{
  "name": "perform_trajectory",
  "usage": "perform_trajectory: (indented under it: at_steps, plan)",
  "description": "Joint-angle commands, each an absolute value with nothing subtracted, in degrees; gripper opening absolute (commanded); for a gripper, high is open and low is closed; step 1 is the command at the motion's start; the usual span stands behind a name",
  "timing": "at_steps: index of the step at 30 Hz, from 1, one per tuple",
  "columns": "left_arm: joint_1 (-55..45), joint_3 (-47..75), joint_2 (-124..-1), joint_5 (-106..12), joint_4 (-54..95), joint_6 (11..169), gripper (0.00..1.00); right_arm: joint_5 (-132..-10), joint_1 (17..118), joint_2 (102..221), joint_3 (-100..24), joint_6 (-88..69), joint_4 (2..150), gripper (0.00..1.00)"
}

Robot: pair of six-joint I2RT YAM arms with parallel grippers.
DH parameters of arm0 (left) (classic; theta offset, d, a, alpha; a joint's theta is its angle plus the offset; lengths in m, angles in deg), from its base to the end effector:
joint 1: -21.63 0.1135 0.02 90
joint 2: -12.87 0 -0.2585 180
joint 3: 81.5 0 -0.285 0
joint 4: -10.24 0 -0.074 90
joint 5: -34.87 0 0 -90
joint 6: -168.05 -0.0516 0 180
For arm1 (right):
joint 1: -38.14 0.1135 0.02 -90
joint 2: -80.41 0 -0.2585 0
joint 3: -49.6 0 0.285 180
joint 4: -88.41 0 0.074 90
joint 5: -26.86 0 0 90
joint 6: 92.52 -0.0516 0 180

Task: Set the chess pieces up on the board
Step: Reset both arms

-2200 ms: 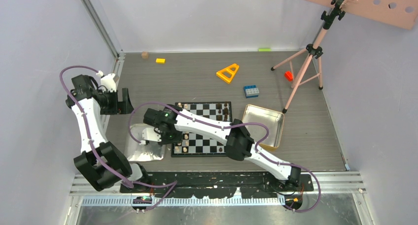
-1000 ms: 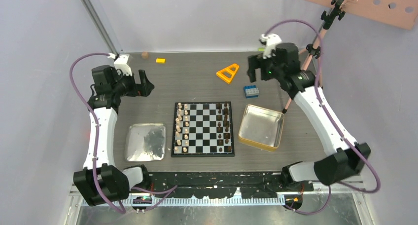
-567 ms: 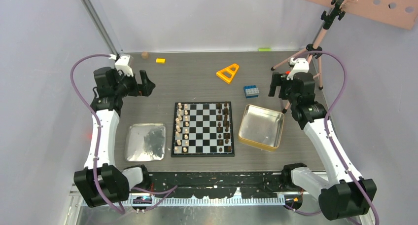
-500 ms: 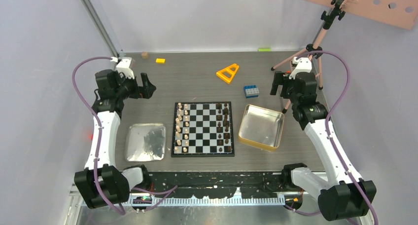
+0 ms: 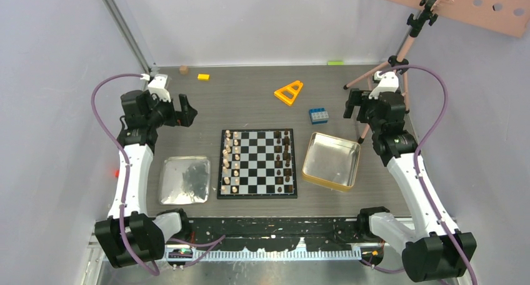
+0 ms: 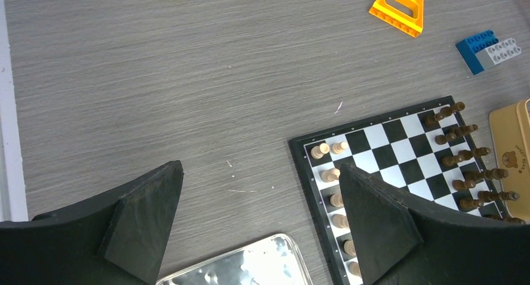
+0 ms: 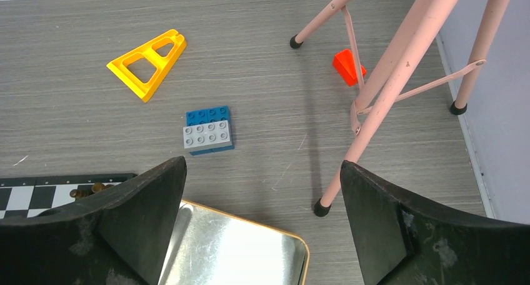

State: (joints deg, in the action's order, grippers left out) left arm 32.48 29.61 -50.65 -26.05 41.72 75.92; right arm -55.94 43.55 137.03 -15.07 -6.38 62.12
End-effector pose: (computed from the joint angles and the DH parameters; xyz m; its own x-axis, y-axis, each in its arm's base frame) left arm 0.2949 0.0310 0.3191 -0.4221 -0.0478 -0.9053 0.2800 0.9429 -0.1804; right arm 0.2782 0.0199 0.3301 -0.3092 0.0378 -0.9502 0.0459 0.9986 0.0248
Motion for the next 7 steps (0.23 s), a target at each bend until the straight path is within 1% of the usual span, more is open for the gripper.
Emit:
perform_trajectory:
  at_steps: [1, 7]
  plan:
    - [32.27, 29.31, -50.39, -24.66, 38.53, 76.27, 1.00, -56.91, 42.83, 135.72, -15.53, -7.14, 64.82, 1.00]
    - [32.27, 29.17, -50.74, -24.99, 38.86, 76.13, 1.00, -57.36, 42.71, 135.86, -15.25, -6.77, 65.08, 1.00]
